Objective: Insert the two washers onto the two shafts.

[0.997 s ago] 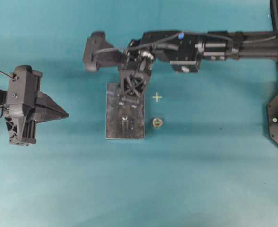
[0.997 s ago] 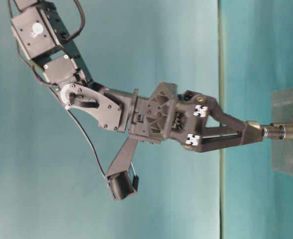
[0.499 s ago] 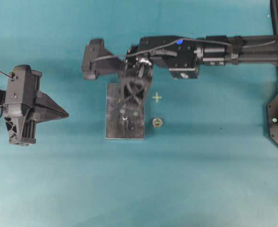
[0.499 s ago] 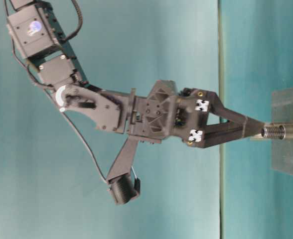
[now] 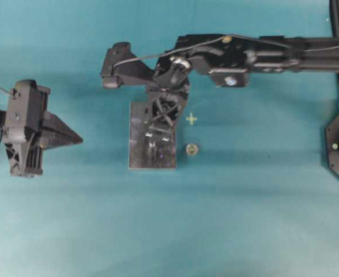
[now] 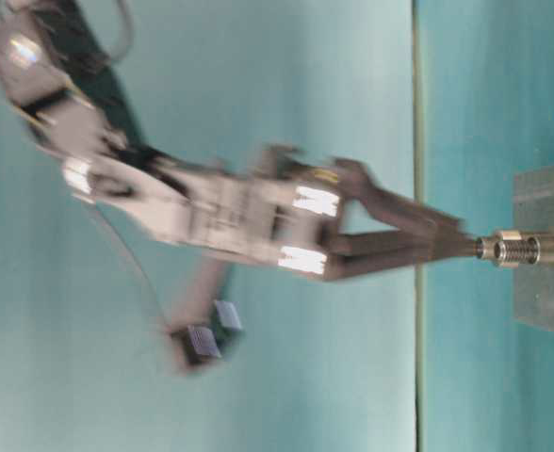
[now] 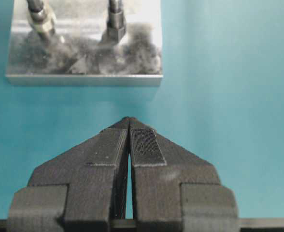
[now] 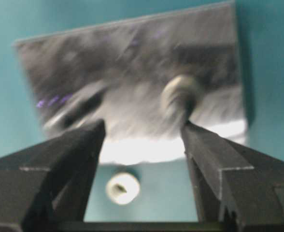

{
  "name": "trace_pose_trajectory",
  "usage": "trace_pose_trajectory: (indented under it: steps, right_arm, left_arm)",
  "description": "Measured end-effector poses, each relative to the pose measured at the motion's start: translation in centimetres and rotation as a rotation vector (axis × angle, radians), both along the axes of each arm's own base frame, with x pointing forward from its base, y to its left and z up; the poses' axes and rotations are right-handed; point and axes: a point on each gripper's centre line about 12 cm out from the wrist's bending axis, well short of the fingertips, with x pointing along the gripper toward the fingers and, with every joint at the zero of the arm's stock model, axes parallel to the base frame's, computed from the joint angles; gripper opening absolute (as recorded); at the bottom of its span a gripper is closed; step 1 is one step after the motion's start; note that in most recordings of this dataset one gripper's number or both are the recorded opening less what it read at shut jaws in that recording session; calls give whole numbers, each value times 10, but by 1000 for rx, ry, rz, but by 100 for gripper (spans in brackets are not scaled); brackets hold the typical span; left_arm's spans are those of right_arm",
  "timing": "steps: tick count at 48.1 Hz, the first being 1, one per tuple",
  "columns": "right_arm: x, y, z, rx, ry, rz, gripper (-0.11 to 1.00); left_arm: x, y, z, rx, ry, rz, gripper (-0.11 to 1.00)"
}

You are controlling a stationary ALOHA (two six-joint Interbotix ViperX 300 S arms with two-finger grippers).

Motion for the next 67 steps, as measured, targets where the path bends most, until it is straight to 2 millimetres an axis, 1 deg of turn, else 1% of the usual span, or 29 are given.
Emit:
trace_pose_trajectory:
  steps: [5,11,13,17,22,27,31,36,42,50,59,64,67]
  right_arm:
    - [-16,6,12,3,-4,10,67]
    - [-34,9,15,4,5,7,67]
    - [-40,12,12,4,11,11,67]
    - [-53,18,-2,5,30,12,68]
    - [-67,25,-30,3,61,6,69]
    - [-75,30,-51,-1,77,-6,72]
    - [-73,32,-61,-8,67,-14,78]
    - [-69,33,-66,-21,34,-19,84]
    - [-66,35,-70,-29,16,-21,84]
    - [-67,39,-82,-29,39,-16,84]
    - [-66,45,-93,-34,50,-20,83]
    - [-64,44,-96,-53,48,-24,77]
    - [-65,42,-98,-68,53,-20,71]
  left_arm:
    - [-1,0,0,-1,-3,1,0]
    - [-2,0,1,0,-8,0,0]
    - [-2,0,2,-2,-9,2,0]
    - [-2,0,2,-2,-9,2,0]
    - [-2,0,2,-2,-9,1,0]
    - [-2,0,2,-2,-9,1,0]
    - [-2,0,2,-2,-9,2,0]
    - [-2,0,1,-3,-4,2,0]
    - [-1,0,0,-3,-3,3,0]
    - [0,0,-3,-2,8,2,0]
    - [0,0,-3,-3,2,2,0]
    - [1,0,-3,-3,-1,2,0]
    - [2,0,-3,-3,-3,1,0]
